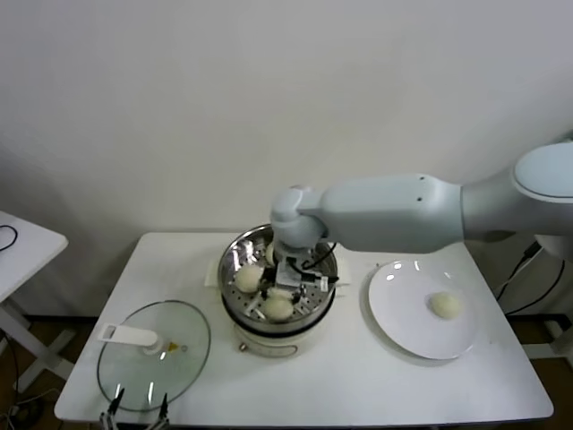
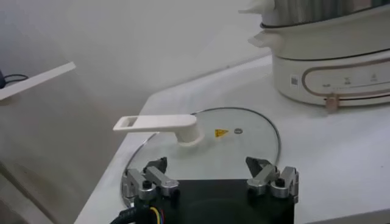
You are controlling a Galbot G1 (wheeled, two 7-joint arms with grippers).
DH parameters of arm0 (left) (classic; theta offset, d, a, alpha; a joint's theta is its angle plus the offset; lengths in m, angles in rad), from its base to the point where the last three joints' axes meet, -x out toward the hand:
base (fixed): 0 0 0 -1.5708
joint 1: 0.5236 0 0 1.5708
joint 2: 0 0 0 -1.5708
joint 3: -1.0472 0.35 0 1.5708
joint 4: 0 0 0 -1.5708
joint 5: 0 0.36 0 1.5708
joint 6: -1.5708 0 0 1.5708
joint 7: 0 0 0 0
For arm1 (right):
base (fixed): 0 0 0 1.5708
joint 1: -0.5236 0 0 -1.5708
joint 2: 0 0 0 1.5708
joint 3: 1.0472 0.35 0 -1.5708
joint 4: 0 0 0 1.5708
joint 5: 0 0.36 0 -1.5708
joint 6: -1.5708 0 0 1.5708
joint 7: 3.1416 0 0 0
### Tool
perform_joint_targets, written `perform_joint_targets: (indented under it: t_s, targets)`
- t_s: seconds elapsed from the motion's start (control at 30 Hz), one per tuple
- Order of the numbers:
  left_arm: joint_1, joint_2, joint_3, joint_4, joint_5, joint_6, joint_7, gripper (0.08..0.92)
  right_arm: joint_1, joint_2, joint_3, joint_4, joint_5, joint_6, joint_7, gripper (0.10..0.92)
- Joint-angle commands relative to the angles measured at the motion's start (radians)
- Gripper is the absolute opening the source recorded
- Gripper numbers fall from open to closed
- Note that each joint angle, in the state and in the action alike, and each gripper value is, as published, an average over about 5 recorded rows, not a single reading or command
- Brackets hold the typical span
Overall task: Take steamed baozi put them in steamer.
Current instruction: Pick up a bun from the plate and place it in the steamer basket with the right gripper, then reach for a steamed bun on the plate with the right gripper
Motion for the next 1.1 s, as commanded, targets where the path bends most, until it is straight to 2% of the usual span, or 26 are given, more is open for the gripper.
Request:
perform_joint_targets:
  t_s: [0.03, 0.27, 0.47, 0.63, 0.77, 0.93, 1.1]
  targets:
    - [-0.001, 0.0, 0.001, 0.003, 0.0, 0.0, 0.0, 0.823, -0.068, 0.037, 0.012, -0.068, -0.044, 0.003, 0.021, 0.645]
    - [0.0, -0.001, 0.001, 0.003, 0.0, 0.0, -0.001, 0.823, -0.038, 0.024, 0.015, -0.067, -0.008, 0.032, 0.027, 0.654]
    - [0.0, -0.002, 0.003, 0.0, 0.001, 0.002, 0.0, 0.823, 0.035, -0.021, -0.008, -0.052, 0.065, 0.058, 0.021, 0.78]
    - [0.002, -0.001, 0.002, -0.001, 0.001, 0.001, 0.0, 0.823, 0.158, -0.108, -0.08, -0.053, 0.175, 0.044, -0.042, 0.821]
    - [0.004, 0.001, 0.0, -0.006, 0.002, 0.0, -0.001, 0.823, 0.279, -0.204, -0.219, -0.051, 0.35, -0.037, -0.09, 0.822]
    - [0.003, 0.003, 0.001, -0.011, 0.002, 0.001, 0.0, 0.823, 0.384, -0.344, -0.341, -0.003, 0.572, -0.236, -0.111, 0.823]
    - [0.0, 0.003, 0.006, -0.01, 0.003, 0.0, -0.001, 0.823, 0.377, -0.489, -0.403, -0.008, 0.576, -0.35, -0.104, 0.823]
